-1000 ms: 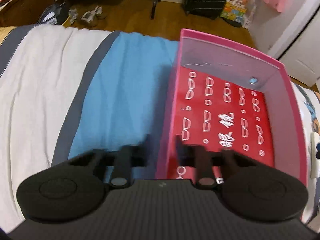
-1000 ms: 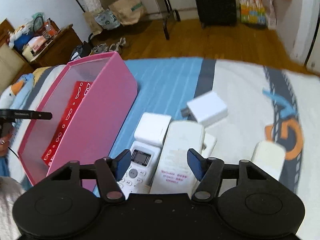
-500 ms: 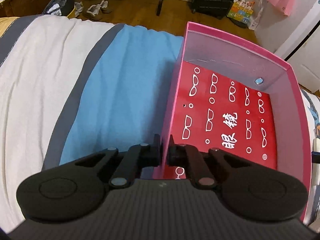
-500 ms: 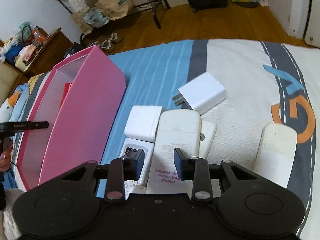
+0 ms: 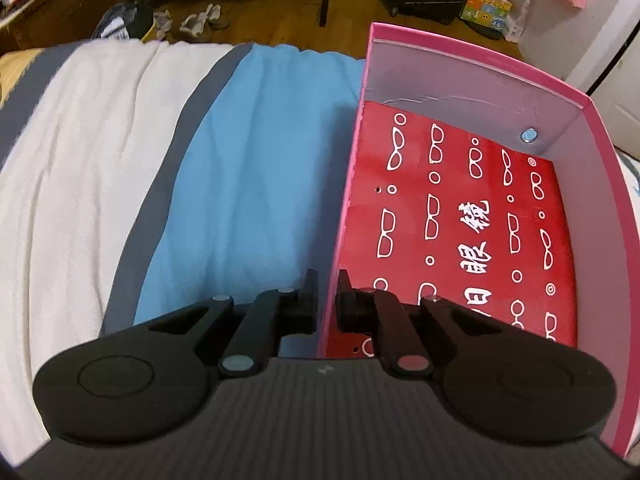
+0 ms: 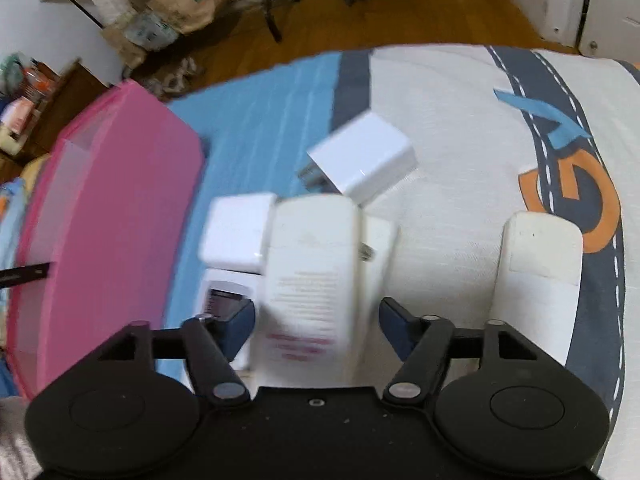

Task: Organize rigid objects
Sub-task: 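Close the right gripper on the cream remote beside the TCL remote, then carry the cream remote with the right gripper into the pink box, then lower the remote onto the red paper and open the right gripper, then grasp the white charger plug with the right gripper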

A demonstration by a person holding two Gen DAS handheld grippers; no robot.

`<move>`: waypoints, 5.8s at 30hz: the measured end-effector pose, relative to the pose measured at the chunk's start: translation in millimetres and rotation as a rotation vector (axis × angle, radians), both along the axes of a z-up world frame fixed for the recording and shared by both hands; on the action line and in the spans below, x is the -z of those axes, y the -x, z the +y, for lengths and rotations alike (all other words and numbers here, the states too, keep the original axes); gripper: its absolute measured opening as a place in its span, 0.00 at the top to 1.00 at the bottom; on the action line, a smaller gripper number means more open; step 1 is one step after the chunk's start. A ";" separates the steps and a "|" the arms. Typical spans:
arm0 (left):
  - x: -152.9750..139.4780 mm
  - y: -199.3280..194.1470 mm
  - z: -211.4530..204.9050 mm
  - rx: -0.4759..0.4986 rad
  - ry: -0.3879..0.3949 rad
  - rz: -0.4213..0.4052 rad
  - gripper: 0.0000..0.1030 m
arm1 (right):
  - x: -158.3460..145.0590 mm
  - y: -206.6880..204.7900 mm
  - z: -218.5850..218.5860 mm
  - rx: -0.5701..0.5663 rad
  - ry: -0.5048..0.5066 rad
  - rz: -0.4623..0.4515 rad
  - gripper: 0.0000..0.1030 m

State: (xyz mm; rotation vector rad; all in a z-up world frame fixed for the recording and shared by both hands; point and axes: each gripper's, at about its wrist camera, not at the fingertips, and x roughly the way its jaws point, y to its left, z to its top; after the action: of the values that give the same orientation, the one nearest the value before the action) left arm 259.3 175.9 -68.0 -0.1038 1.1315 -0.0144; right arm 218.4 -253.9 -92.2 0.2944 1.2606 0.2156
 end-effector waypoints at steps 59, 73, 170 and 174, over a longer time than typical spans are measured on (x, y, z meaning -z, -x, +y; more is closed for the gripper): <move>-14.5 13.5 10.4 -0.049 0.063 -0.030 0.96 | -21.8 28.4 -12.2 0.128 -0.222 -0.150 0.80; -14.7 10.9 9.4 -0.041 0.060 -0.010 0.96 | -95.2 84.7 59.0 -0.071 -0.383 -0.387 0.80; -14.1 30.8 -17.1 0.125 -0.155 -0.029 0.91 | -26.8 114.8 20.4 0.051 0.048 0.011 0.40; -15.6 32.1 -13.3 0.119 -0.119 -0.031 0.91 | -10.3 119.3 21.6 0.071 0.010 0.069 0.40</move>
State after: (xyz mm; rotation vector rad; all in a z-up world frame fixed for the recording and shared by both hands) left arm 227.2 162.6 -52.4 0.0696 1.1033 -0.0539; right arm 99.1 -232.2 -81.9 0.3401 1.3166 0.1395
